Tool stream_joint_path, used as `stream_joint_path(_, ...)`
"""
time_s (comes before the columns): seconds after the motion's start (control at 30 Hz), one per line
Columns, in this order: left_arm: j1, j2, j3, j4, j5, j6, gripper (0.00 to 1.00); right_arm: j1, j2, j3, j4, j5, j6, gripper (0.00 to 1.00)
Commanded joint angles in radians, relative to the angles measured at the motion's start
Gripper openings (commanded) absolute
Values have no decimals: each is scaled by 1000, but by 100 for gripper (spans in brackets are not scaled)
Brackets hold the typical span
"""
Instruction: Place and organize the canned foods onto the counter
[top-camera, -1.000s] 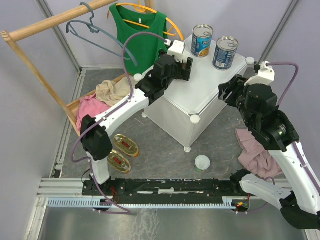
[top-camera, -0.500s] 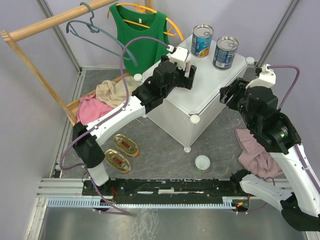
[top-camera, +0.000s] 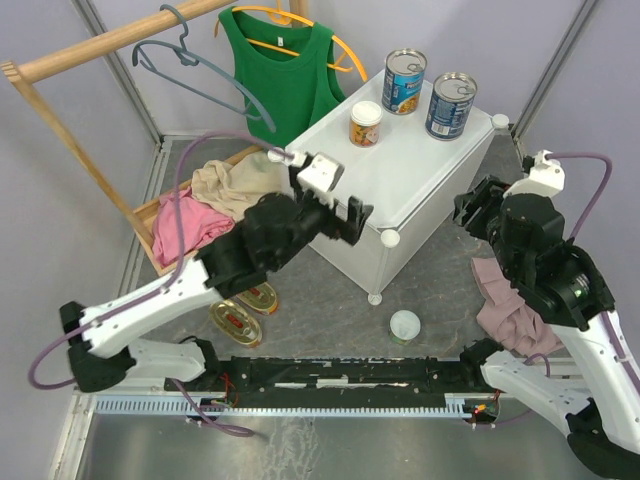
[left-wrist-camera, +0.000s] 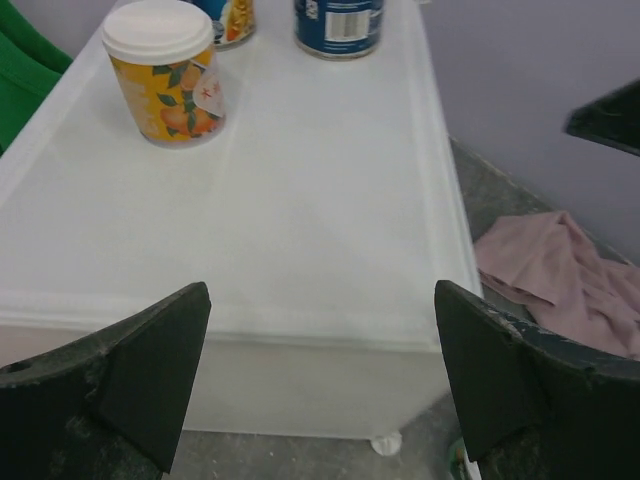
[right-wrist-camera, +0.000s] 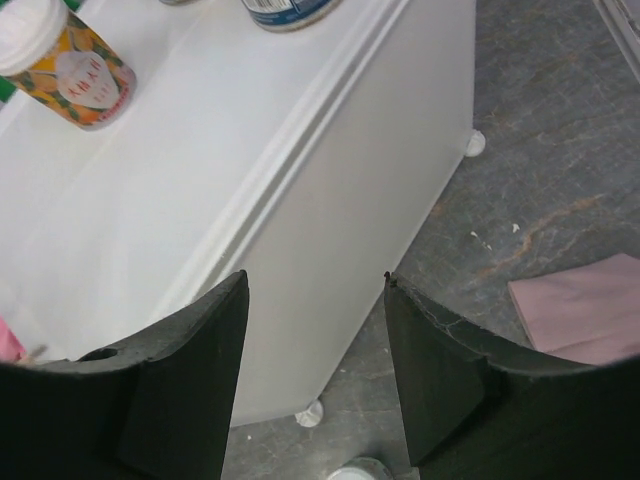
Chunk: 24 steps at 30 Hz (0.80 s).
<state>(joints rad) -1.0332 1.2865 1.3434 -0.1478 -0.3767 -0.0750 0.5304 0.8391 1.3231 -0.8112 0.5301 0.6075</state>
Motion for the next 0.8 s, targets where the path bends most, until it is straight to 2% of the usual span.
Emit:
stream_joint_path(0.0,-101,-185,-151,-6,-38,-79,99,5,-38,-49,-34,49,23,65)
stream_joint_path(0.13,-177,-296,-313,-5,-23,-123,100,5,-66,-97,-65,53,53,65)
stream_joint_path(0.3,-266,-352,-453,-3,-6,-169,100,5,-104,-160,-102,51,92,65)
stream_joint_path(0.47,-335,-351,-540,26,-40,-229,99,5,-132,-219,-124,35,126,65)
stream_joint_path(0.63,-369,-342,-696,183,-77,-298,98,5,-177,-318,-128,5,180,65)
stream_joint_path(0.77,-385,-264,-742,268,-77,-318,98,5,-193,-399,-121,-16,219,65)
